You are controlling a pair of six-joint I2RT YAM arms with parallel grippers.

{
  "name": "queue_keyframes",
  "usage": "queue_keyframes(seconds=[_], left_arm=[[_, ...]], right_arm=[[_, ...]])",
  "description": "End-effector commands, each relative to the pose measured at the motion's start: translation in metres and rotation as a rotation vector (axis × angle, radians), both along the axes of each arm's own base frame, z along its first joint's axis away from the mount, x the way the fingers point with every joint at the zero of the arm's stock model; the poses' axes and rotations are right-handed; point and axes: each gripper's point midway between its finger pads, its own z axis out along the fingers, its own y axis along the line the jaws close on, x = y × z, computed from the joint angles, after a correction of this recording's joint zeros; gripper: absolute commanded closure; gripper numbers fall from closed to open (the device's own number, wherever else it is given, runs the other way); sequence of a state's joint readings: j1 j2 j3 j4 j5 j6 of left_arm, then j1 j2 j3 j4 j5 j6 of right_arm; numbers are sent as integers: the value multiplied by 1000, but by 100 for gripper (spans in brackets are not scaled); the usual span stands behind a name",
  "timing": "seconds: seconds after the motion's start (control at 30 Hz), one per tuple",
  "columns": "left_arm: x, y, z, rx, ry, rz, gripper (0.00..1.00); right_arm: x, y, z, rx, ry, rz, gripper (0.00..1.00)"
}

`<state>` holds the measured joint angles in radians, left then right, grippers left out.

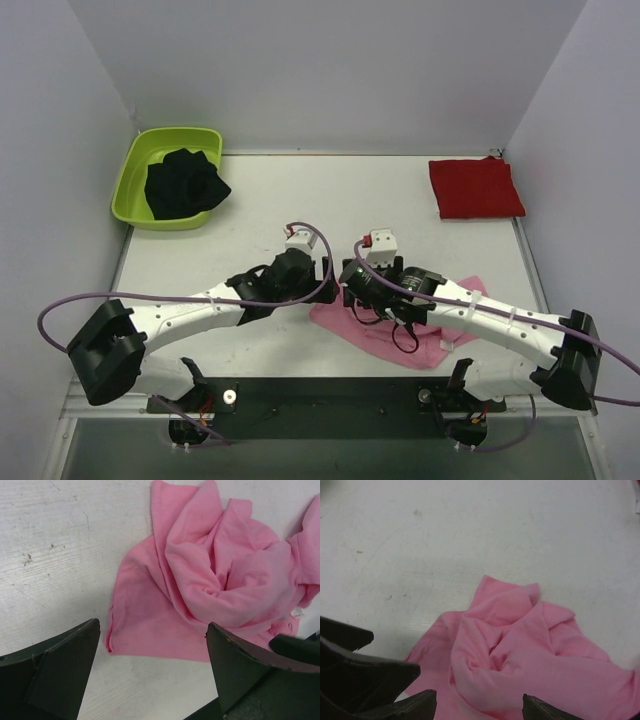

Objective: Fold and stack the t-shirts

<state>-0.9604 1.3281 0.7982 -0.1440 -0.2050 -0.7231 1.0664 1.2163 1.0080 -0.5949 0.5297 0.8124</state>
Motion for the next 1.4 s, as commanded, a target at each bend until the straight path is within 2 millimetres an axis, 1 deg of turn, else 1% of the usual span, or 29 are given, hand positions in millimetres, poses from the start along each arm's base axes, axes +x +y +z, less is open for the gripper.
queue_keyframes(seconds=[0.0, 0.07, 0.13, 0.17, 0.3, 0.43, 0.5, 0.6, 0.73, 0.83, 0.87, 0.9, 0.93, 0.97, 1.03, 1.07, 1.1, 1.17, 1.2, 1.23, 1.27, 1.3, 1.33, 1.37], left_arm=[[11, -9, -5, -79, 5, 22, 3], [8, -9, -21, -79, 31, 20, 3], [8, -13, -29, -91, 43, 12, 3], [6, -14, -39, -81, 63, 12, 3], [-1, -14, -63, -64, 103, 7, 3], [-7, -13, -78, -60, 134, 5, 3], [-9, -12, -79, -58, 135, 6, 3], [-11, -10, -78, -63, 134, 7, 3], [-13, -3, -74, -66, 125, 16, 3], [-15, -1, -69, -69, 119, 17, 3], [-17, 1, -69, -64, 120, 17, 3], [-17, 3, -68, -63, 118, 20, 3], [-16, 3, -62, -75, 107, 22, 3], [-17, 6, -64, -69, 108, 26, 3], [-16, 9, -58, -75, 93, 35, 3], [-17, 11, -59, -69, 95, 38, 3], [-18, 13, -58, -67, 92, 40, 3], [-17, 15, -57, -65, 86, 47, 3], [-17, 16, -58, -62, 85, 48, 3], [-17, 17, -58, -63, 86, 51, 3], [-17, 16, -57, -67, 83, 51, 3], [-17, 16, -57, -66, 84, 51, 3], [-17, 15, -57, -66, 85, 50, 3], [-17, 15, -58, -65, 86, 49, 3]], right_arm=[[-11, 26, -28, 67, 96, 60, 32], [-12, 25, -38, 53, 110, 54, 32], [-14, 20, -51, 28, 132, 43, 32], [-14, 19, -54, 19, 136, 42, 33], [-11, 10, -65, -6, 139, 9, 34], [-4, 3, -77, -30, 151, -17, 39], [-1, -1, -85, -47, 163, -36, 43], [5, -3, -94, -70, 171, -50, 55], [14, -8, -104, -94, 188, -70, 63], [16, -9, -111, -106, 204, -72, 69], [17, -10, -112, -106, 201, -79, 74], [17, -12, -114, -112, 205, -84, 88], [17, -12, -115, -115, 206, -83, 95], [18, -14, -115, -114, 206, -89, 100], [19, -12, -106, -102, 194, -78, 100], [19, -10, -100, -99, 180, -67, 100], [20, -12, -87, -114, 147, -55, 100], [27, -2, -58, -100, 93, -31, 100], [23, 0, -40, -129, 61, 15, 100], [27, 13, -12, -90, 11, 40, 100], [25, 19, 6, -77, -26, 71, 100], [15, 24, 33, -56, -81, 116, 100], [13, 34, 68, 0, -139, 145, 100], [7, 34, 88, 28, -168, 166, 100]])
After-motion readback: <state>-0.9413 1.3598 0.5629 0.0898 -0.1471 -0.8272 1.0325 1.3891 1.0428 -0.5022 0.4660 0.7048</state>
